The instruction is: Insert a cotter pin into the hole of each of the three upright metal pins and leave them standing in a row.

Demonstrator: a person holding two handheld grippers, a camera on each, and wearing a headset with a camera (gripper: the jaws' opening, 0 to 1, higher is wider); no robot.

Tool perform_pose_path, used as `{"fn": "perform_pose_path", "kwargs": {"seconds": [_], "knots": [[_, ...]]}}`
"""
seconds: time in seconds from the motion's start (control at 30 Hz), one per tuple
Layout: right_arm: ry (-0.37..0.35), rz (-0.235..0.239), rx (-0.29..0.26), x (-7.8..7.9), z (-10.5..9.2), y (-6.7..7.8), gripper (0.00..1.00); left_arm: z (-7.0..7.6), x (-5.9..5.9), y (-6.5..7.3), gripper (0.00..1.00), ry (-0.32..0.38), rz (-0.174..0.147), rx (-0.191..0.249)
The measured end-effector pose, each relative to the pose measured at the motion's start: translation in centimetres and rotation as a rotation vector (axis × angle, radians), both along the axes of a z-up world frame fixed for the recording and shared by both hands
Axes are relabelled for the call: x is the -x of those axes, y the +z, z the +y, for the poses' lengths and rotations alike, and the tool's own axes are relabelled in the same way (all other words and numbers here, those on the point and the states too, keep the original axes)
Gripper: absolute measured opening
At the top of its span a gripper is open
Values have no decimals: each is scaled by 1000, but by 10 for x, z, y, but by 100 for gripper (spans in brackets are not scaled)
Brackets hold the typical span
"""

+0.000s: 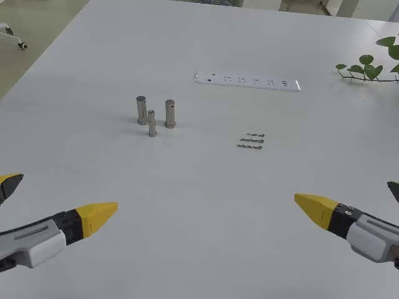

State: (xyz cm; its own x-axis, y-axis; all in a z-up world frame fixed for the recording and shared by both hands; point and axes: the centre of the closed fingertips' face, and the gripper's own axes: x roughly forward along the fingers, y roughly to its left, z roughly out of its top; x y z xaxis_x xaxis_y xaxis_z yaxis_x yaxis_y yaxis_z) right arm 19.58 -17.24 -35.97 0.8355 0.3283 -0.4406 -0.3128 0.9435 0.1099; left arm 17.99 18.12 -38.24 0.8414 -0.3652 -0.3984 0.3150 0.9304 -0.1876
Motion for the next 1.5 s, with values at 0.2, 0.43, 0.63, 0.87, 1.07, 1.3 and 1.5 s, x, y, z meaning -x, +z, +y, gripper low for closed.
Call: {"fn": "perform_pose_path", "kwargs": {"seconds": [0.2,0.43,0.63,0.87,1.07,1.3,1.5], "knots": [[2,8,-4,-1,3,1,98,3,-1,-1,98,6,5,-15],[-18,-32,-20,-4,2,10,98,4,-1,-1,98,5,6,-14],[-14,-18,-6,-2,1,7,98,6,-1,0,98,11,8,-15],[-18,-1,-5,0,1,3,98,8,0,-1,98,18,12,-15],[-18,6,-8,1,1,1,98,8,1,-3,98,18,18,-13],[-19,10,-10,2,-1,0,98,7,0,-4,98,14,22,-17],[-18,16,-14,3,-1,-1,98,8,0,-5,98,15,31,-29]]}}
